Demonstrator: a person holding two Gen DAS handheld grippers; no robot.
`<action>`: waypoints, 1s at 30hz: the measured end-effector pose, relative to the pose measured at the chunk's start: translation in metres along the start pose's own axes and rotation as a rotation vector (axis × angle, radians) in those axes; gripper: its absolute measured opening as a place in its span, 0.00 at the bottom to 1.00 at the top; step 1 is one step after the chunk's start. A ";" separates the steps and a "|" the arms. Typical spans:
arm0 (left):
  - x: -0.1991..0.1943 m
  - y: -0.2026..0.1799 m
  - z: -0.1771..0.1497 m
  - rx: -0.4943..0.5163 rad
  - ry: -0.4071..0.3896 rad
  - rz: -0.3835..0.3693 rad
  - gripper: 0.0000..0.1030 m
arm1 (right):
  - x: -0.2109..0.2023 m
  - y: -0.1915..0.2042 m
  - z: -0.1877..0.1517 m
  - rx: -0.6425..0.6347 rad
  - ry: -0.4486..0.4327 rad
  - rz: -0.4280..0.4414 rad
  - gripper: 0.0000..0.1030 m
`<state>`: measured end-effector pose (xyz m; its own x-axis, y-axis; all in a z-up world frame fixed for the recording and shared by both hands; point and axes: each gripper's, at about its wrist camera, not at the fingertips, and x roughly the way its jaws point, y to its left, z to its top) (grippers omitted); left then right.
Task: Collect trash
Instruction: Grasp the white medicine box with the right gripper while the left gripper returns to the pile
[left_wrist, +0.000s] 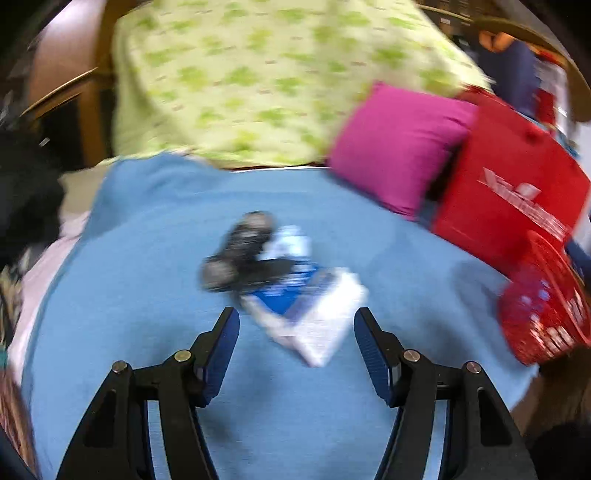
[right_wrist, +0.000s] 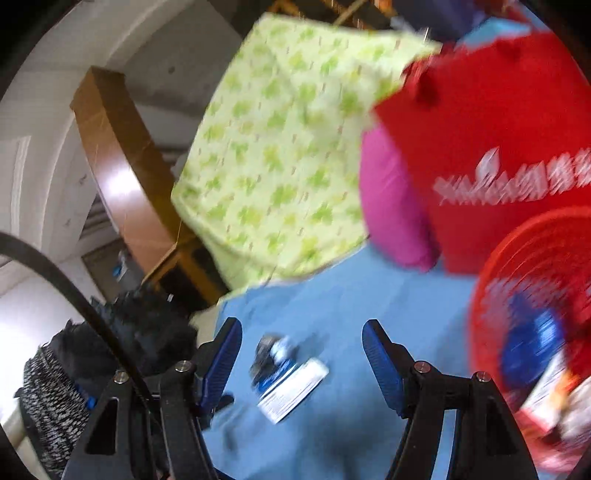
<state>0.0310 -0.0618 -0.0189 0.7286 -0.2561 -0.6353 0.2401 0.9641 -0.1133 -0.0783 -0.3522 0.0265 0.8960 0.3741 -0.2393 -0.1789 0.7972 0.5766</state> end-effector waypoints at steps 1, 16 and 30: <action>0.002 0.009 -0.001 -0.021 0.009 0.011 0.63 | 0.011 0.003 -0.004 0.008 0.037 0.008 0.70; 0.031 0.056 -0.016 -0.203 0.165 0.022 0.63 | 0.186 0.000 -0.080 0.284 0.489 0.030 0.70; 0.046 0.055 -0.018 -0.190 0.203 -0.049 0.63 | 0.257 -0.021 -0.110 0.448 0.539 -0.088 0.56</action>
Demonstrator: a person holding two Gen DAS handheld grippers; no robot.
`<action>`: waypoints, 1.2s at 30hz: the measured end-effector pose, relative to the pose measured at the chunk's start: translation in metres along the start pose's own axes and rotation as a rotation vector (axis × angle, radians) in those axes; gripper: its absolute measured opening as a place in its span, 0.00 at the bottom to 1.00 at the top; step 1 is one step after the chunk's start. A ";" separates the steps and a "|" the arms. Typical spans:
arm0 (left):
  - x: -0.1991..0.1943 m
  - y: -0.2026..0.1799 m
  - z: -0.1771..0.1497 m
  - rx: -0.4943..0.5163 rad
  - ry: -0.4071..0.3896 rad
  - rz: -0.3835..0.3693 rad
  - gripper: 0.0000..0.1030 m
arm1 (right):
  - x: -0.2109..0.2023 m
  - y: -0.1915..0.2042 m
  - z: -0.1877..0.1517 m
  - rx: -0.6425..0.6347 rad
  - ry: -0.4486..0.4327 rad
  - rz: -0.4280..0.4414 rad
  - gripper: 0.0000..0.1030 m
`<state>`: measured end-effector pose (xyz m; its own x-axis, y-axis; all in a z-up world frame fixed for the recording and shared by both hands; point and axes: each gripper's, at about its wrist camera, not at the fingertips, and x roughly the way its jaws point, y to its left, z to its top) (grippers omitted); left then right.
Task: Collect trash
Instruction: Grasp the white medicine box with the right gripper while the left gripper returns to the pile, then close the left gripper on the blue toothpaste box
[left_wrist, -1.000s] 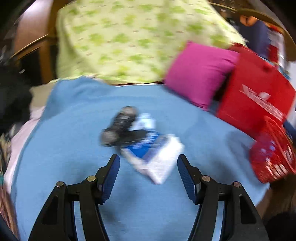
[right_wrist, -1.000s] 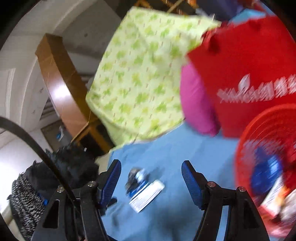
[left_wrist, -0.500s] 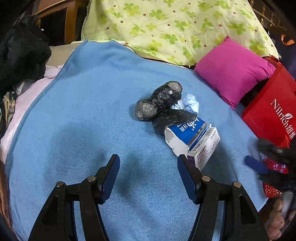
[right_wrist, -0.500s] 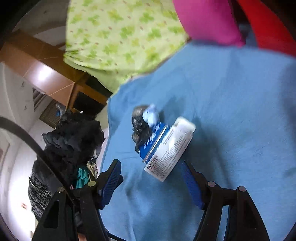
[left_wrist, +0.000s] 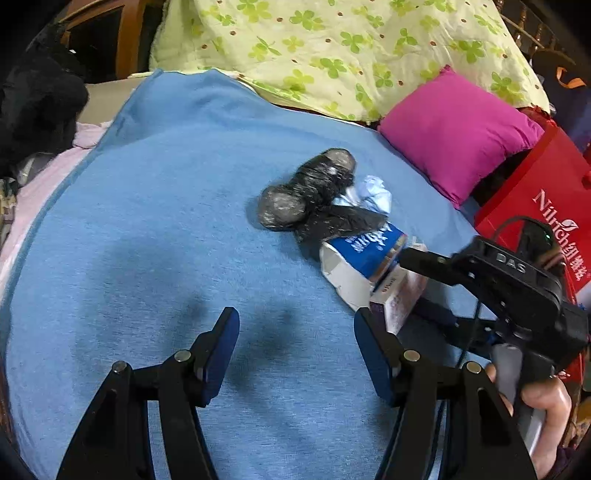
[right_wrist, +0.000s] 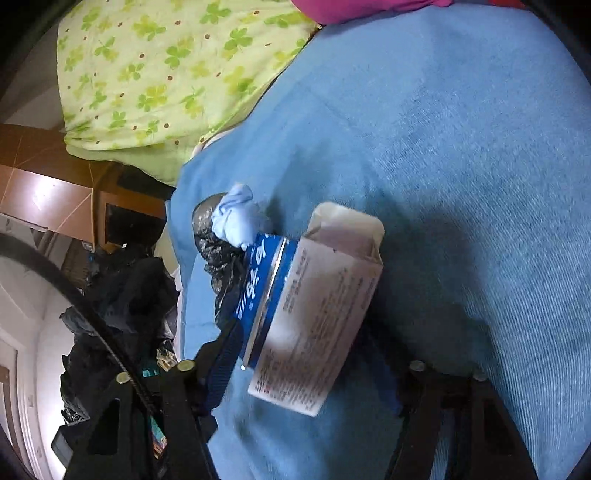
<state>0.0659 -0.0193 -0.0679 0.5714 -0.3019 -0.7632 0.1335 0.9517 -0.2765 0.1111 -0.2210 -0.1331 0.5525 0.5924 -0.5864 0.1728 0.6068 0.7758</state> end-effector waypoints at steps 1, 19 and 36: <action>0.002 -0.001 0.000 0.003 0.005 -0.015 0.63 | 0.000 -0.001 0.001 -0.004 0.002 -0.010 0.49; 0.062 -0.043 0.020 0.047 0.048 -0.131 0.64 | -0.093 -0.047 0.021 0.024 -0.091 -0.062 0.49; 0.089 -0.052 0.027 0.043 0.063 -0.139 0.38 | -0.113 -0.063 0.020 0.041 -0.072 -0.043 0.49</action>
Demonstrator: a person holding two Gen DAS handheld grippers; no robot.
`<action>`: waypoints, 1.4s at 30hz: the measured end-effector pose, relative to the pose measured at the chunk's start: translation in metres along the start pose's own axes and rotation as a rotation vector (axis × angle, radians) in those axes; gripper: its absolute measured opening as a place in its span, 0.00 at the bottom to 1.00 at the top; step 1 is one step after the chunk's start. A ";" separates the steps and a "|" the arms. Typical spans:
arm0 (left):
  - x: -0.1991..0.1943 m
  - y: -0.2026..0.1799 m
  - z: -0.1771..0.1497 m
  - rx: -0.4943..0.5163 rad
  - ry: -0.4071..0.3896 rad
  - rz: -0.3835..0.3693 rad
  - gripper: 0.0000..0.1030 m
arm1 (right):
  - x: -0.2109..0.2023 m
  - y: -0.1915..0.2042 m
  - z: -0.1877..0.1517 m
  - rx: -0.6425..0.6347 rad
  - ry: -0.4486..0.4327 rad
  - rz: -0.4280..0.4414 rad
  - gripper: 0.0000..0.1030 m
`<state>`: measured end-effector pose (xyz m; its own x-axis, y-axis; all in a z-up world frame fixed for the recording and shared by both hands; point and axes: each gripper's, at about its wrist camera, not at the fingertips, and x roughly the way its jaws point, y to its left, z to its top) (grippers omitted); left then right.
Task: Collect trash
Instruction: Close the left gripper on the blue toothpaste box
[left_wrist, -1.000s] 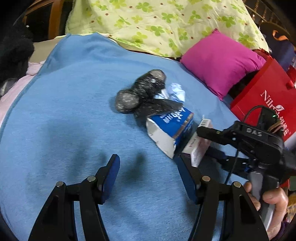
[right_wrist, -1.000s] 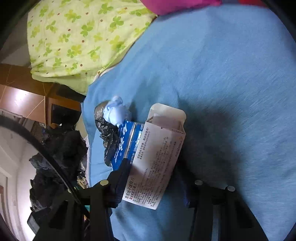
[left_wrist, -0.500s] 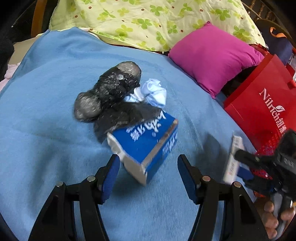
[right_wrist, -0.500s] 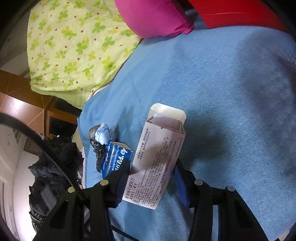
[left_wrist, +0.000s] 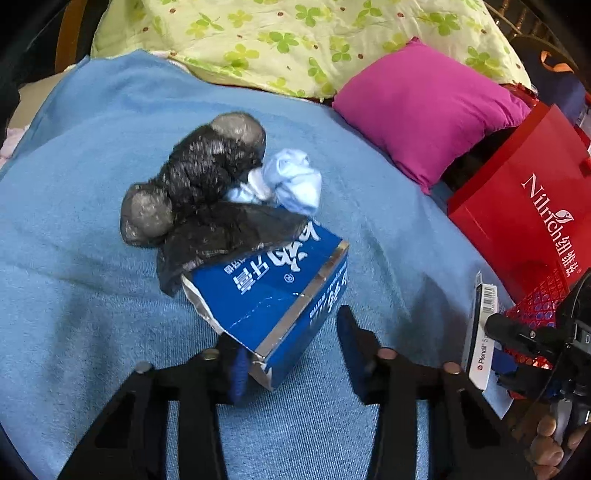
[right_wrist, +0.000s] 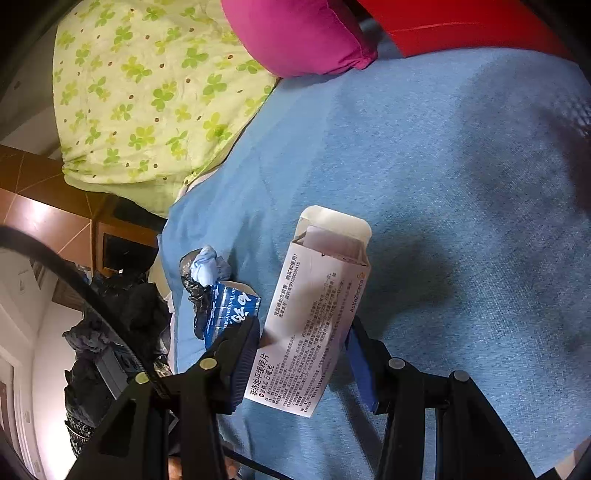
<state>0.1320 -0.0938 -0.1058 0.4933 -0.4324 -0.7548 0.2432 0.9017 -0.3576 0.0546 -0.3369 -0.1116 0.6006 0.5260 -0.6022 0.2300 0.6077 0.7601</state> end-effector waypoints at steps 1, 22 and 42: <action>0.000 0.000 -0.001 0.001 -0.002 0.008 0.36 | -0.001 -0.001 0.000 0.004 -0.002 -0.001 0.49; -0.043 0.009 -0.035 -0.028 0.026 -0.043 0.18 | 0.004 -0.007 -0.004 0.036 0.026 -0.029 0.49; -0.009 0.006 0.002 -0.060 -0.050 -0.010 0.63 | -0.004 -0.005 -0.007 0.027 0.009 -0.027 0.49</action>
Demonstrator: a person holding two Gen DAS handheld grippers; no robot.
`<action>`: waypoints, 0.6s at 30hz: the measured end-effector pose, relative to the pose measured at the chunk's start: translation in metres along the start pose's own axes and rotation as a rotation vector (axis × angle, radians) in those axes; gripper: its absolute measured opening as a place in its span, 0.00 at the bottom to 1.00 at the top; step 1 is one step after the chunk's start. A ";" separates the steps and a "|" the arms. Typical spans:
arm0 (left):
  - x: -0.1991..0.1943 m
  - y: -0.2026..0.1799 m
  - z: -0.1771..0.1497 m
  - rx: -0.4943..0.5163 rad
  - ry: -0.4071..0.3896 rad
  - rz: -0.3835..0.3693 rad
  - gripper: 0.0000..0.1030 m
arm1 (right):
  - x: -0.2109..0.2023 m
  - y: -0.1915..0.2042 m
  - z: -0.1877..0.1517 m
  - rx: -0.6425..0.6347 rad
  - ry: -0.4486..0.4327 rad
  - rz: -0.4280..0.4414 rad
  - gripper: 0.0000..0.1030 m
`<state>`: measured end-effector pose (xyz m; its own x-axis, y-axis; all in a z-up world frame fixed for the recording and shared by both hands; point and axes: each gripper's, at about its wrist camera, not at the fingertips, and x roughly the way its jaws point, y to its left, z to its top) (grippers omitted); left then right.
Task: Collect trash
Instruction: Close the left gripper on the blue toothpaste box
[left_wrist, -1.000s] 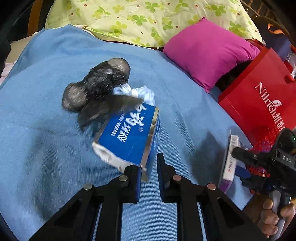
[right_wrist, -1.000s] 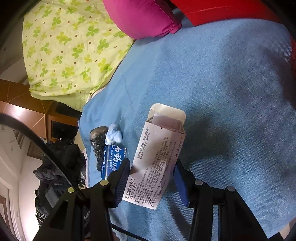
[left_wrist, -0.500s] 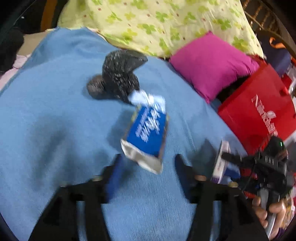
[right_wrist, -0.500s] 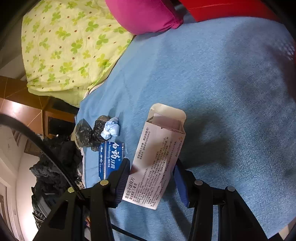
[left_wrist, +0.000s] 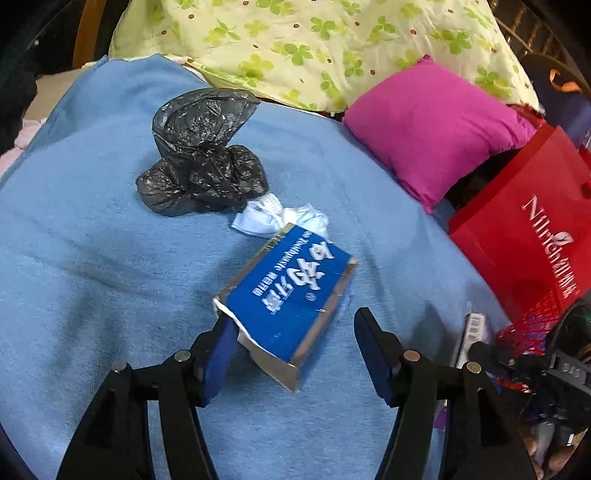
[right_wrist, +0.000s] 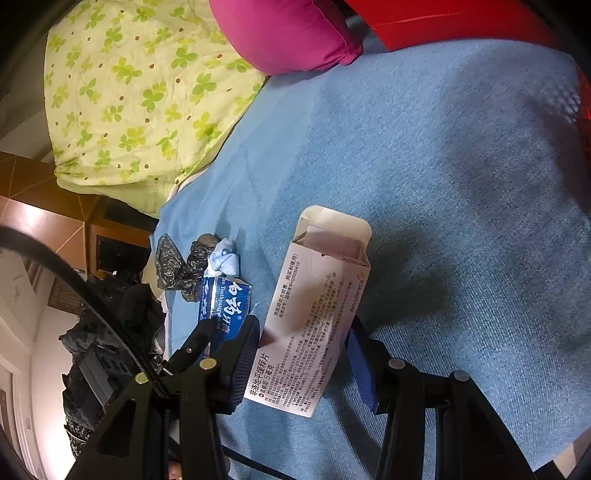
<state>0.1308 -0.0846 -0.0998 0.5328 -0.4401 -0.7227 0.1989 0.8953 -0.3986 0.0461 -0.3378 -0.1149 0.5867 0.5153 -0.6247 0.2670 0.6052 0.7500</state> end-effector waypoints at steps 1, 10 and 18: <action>-0.001 -0.002 0.000 0.001 -0.002 -0.015 0.63 | -0.002 0.000 0.000 0.002 -0.003 0.002 0.49; -0.015 -0.009 -0.004 0.030 0.083 -0.238 0.64 | -0.016 -0.003 0.005 0.010 -0.056 -0.002 0.49; -0.033 0.012 -0.011 0.043 0.126 -0.144 0.64 | -0.016 0.005 0.004 -0.027 -0.060 -0.002 0.49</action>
<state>0.1064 -0.0604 -0.0867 0.3896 -0.5666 -0.7260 0.3024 0.8233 -0.4803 0.0410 -0.3454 -0.1005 0.6310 0.4771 -0.6117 0.2483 0.6228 0.7419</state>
